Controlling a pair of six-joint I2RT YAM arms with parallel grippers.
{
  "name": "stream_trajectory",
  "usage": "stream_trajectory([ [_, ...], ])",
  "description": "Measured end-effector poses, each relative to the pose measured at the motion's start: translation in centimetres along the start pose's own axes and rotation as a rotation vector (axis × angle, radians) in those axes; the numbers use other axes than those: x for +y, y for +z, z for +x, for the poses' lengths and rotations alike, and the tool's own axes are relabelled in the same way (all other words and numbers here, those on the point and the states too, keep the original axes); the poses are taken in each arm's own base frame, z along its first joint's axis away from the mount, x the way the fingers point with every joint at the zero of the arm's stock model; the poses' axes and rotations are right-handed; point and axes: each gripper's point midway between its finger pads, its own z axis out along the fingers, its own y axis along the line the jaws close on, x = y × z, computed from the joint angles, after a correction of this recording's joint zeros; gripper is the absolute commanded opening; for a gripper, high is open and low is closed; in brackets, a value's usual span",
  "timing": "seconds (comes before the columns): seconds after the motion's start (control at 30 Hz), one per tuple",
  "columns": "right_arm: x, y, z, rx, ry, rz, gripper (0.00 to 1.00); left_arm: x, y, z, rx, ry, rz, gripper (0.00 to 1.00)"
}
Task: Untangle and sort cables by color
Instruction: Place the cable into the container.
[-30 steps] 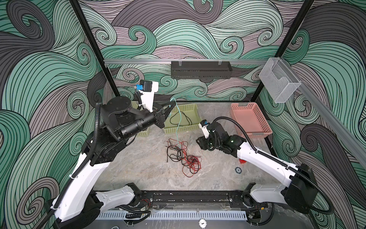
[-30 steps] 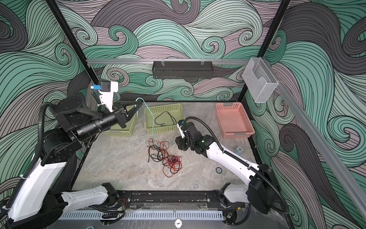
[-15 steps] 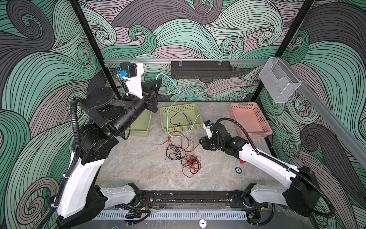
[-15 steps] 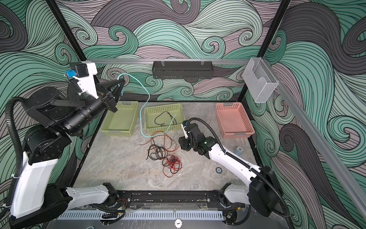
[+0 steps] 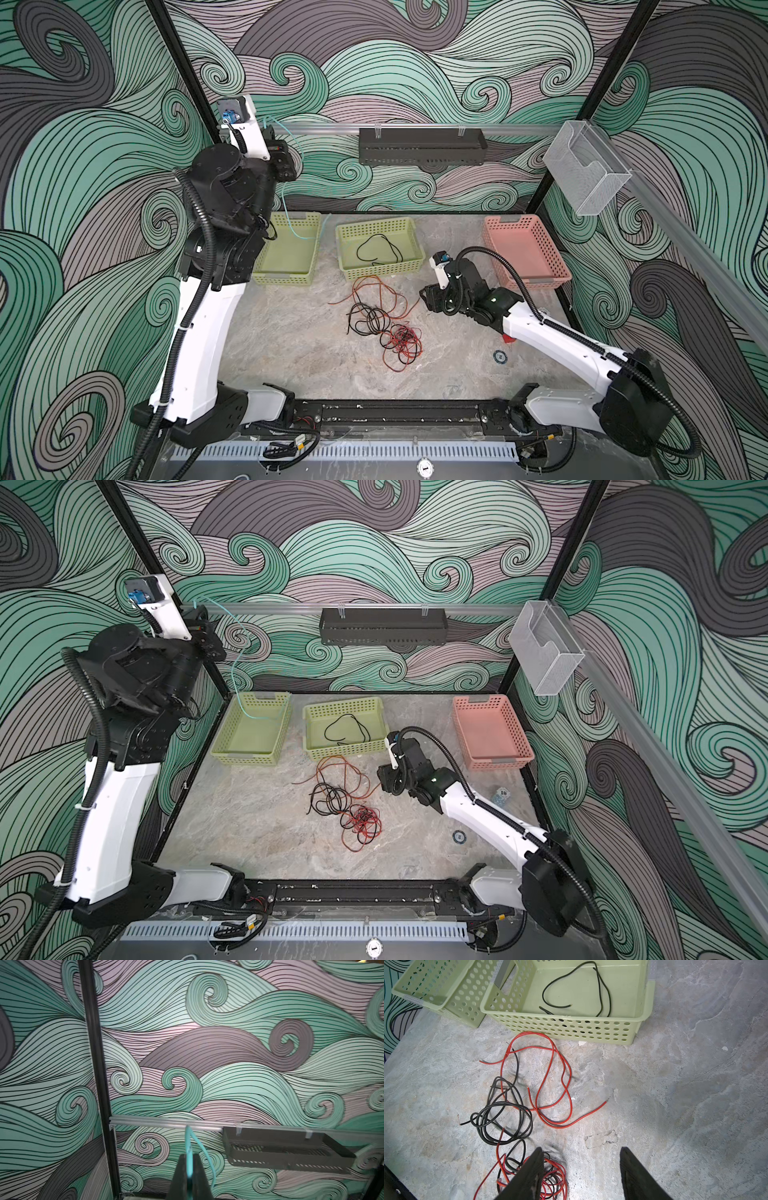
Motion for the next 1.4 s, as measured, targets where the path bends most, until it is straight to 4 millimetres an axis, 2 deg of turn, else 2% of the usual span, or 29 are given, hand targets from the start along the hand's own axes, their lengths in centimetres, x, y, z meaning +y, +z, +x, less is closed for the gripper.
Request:
stream_trajectory([
  [0.17, -0.7, 0.4, 1.0, 0.021, 0.008, 0.014, 0.59, 3.8, 3.5, 2.9, 0.051, -0.028, -0.097, 0.0],
  [0.27, -1.1, 0.8, 1.5, 0.034, 0.015, 0.021, 0.59, 6.4, 5.2, 5.8, 0.094, -0.062, -0.147, 0.0],
  [0.37, -1.3, 1.2, 1.8, 0.046, 0.02, 0.027, 0.59, 8.9, 6.6, 11.2, 0.179, -0.105, -0.19, 0.0],
  [0.47, -1.5, 1.3, 1.9, 0.052, 0.023, 0.03, 0.59, 10.9, 7.1, 18.7, 0.318, -0.151, -0.226, 0.0],
  [0.53, -1.6, 1.3, 1.9, 0.052, 0.026, 0.031, 0.59, 11.9, 6.7, 23.9, 0.414, -0.187, -0.248, 0.0],
  [0.63, -1.7, 1.3, 1.9, 0.053, 0.029, 0.03, 0.59, 12.6, 5.4, 30.3, 0.539, -0.233, -0.276, 0.02],
  [0.67, -1.7, 1.3, 1.9, 0.053, 0.03, 0.028, 0.59, 12.6, 4.9, 31.9, 0.575, -0.246, -0.28, 0.12],
  [0.7, -1.7, 1.3, 1.9, 0.055, 0.03, 0.026, 0.59, 12.6, 4.6, 33.0, 0.603, -0.256, -0.279, 0.3],
  [0.73, -1.7, 1.3, 1.9, 0.056, 0.031, 0.025, 0.59, 12.5, 4.6, 33.8, 0.625, -0.268, -0.275, 0.43],
  [0.8, -1.6, 1.3, 2.0, 0.059, 0.031, 0.022, 0.59, 12.1, 5.1, 34.8, 0.672, -0.294, -0.256, 0.53],
  [0.93, -1.5, 1.2, 2.4, 0.076, 0.033, 0.015, 0.6, 10.7, 6.8, 35.1, 0.774, -0.332, -0.193, 0.58],
  [1.07, -1.3, 0.9, 2.5, 0.081, 0.036, 0.003, 0.6, 8.3, 5.7, 34.4, 0.826, -0.376, -0.091, 0.59],
  [1.17, -1.1, 0.7, 2.5, 0.083, 0.044, -0.011, 0.62, 5.9, 3.5, 33.5, 0.835, -0.405, -0.019, 0.59],
  [1.23, -0.8, 0.7, 2.6, 0.09, 0.048, -0.026, 0.65, 3.1, 0.8, 33.4, 0.85, -0.411, 0.052, 0.59],
  [1.37, -0.3, 0.9, 2.8, 0.12, 0.062, -0.052, 0.66, -3.1, -6.0, 34.0, 0.885, -0.37, 0.234, 0.6],
  [1.4, -0.1, 1.1, 2.9, 0.133, 0.068, -0.062, 0.66, -4.1, -7.5, 34.3, 0.886, -0.362, 0.269, 0.6],
])
